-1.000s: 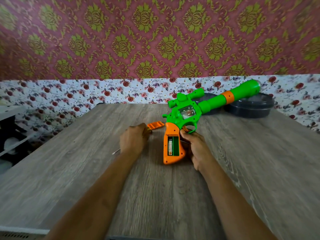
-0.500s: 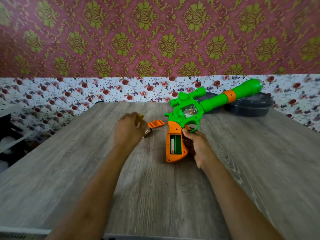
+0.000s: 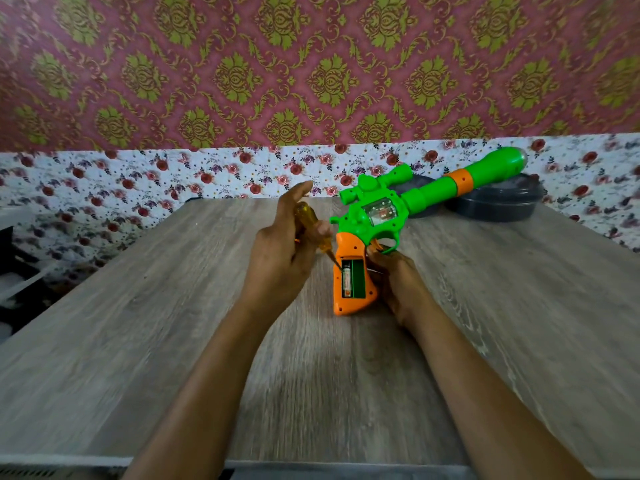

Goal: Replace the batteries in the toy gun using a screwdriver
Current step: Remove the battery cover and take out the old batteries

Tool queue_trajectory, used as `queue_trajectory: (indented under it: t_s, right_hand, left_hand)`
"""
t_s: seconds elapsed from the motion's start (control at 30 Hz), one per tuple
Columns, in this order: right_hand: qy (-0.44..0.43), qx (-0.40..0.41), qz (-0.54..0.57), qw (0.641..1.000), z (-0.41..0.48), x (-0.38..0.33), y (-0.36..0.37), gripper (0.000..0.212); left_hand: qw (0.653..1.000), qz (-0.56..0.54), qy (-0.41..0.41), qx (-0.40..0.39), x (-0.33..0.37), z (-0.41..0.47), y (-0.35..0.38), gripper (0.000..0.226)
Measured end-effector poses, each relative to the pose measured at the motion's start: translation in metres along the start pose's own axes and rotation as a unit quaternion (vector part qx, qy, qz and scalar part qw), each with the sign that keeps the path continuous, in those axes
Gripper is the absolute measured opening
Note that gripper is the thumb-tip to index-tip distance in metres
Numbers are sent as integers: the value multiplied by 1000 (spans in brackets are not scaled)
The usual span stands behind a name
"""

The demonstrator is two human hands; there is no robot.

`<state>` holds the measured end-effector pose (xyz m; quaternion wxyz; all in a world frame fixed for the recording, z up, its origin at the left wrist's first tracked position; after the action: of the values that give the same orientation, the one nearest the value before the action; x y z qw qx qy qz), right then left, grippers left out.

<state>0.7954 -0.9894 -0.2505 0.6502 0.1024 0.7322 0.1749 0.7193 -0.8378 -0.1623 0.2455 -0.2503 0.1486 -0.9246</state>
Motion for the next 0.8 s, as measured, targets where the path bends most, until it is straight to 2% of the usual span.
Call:
queue_trajectory:
  t_s: [0.13, 0.27, 0.53, 0.67, 0.8]
  right_hand:
    - [4, -4, 3, 1000, 1, 1, -1, 15]
    - [3, -9, 3, 1000, 1, 1, 0, 15]
    - [5, -10, -28, 1000, 2, 1, 0, 16]
    - [2, -7, -33, 999, 1, 1, -1, 16]
    - [4, -4, -30, 1000, 1, 3, -2, 14]
  left_hand:
    - [999, -16, 2, -34, -2, -3, 7, 44]
    - [999, -20, -11, -33, -6, -4, 10, 30]
    - [999, 1, -3, -44, -4, -6, 13, 26]
    - [998, 31, 23, -40, 4, -8, 14, 25]
    - [989, 114, 72, -68, 28, -15, 19, 31]
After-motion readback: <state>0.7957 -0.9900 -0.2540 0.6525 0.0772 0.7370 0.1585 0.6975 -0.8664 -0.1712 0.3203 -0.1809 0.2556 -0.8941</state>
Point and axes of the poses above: each hand's wrist, its own z-axis towards the middle knuckle, its own y-axis out of the palm, x = y × z, the point moved 5 cm from there along z, towards the middle knuckle, and after that the axes turned 9 degrees about y, right-handed, at the moved point
